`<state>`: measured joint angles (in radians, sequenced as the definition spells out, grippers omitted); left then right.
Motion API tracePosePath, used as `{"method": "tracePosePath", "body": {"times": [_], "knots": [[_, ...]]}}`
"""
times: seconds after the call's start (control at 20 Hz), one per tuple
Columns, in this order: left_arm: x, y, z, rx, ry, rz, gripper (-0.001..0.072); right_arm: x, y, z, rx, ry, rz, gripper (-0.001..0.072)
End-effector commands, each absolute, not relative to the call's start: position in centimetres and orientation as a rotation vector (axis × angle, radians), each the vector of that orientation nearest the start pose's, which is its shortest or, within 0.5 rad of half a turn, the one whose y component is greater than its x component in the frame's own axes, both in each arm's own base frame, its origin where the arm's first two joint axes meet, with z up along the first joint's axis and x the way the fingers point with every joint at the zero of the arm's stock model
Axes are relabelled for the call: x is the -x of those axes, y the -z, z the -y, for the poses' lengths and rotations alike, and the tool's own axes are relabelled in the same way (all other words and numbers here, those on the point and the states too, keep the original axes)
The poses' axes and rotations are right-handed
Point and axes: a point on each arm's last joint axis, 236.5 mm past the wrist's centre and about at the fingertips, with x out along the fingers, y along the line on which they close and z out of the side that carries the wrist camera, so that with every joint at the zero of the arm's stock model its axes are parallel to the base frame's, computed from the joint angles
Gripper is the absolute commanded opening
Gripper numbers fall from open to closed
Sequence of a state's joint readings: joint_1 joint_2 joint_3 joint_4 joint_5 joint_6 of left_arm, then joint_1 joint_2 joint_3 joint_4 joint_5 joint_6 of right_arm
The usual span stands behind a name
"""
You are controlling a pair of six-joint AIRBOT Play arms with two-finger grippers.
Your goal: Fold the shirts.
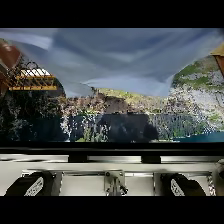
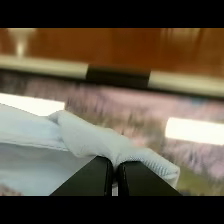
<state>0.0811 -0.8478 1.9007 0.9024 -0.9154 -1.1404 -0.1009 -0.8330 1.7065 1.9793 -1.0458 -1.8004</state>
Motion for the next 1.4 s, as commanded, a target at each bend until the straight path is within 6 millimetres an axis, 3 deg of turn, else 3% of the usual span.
{"method": "tracePosePath", "body": {"times": [0.0,0.1,0.2,0.35,0.4,0.5,0.7,0.8,0.9,1.0,1.15,1.25,1.35], "knots": [[-11.3,-65.0,8.0,-0.090,0.311,0.629,0.0030,-18.4,-56.2,-4.2,0.053,-0.156,0.281,0.0073],[-8.8,-65.1,7.1,-0.048,0.274,0.643,0.0031,-16.5,-55.6,-4.5,0.037,-0.160,0.265,0.0073],[-9.4,-64.1,6.8,-0.042,0.263,0.591,0.0031,-17.6,-53.2,-4.5,0.050,-0.164,0.158,0.0073],[-15.4,-59.4,5.9,-0.071,0.224,0.379,0.0031,-22.4,-46.4,-3.0,0.053,-0.127,-0.143,0.0073],[-18.2,-56.8,5.4,-0.079,0.209,0.274,0.0031,-24.3,-43.3,-2.4,0.032,-0.115,-0.280,0.0073],[-24.6,-49.5,4.7,-0.072,0.205,0.015,0.0031,-28.1,-35.9,-1.9,-0.017,-0.121,-0.587,0.0073],[-36.4,-31.7,3.7,0.024,0.216,-0.437,0.0030,-36.9,-21.4,-1.4,-0.141,-0.127,-0.981,0.0074],[-40.3,-23.8,4.0,0.113,0.228,-0.608,0.0030,-41.3,-14.9,-1.0,-0.226,-0.089,-1.070,0.0074],[-43.8,-18.6,5.0,0.214,0.258,-0.706,0.0031,-45.3,-9.8,-1.0,-0.306,-0.065,-1.110,0.0074],[-47.5,-15.7,5.8,0.342,0.266,-0.706,0.0031,-48.8,-6.4,-1.3,-0.409,-0.039,-1.092,0.0074],[-52.4,-13.3,6.4,0.561,0.245,-0.647,0.0031,-53.3,-4.4,-1.7,-0.570,-0.007,-0.986,0.0074],[-53.7,-11.0,6.9,0.625,0.236,-0.669,0.0031,-55.1,-3.9,-1.3,-0.603,0.009,-0.928,0.0074],[-53.6,-8.0,8.3,0.614,0.259,-0.745,0.0032,-55.1,-2.6,-1.6,-0.603,0.011,-0.957,0.0074]]}}
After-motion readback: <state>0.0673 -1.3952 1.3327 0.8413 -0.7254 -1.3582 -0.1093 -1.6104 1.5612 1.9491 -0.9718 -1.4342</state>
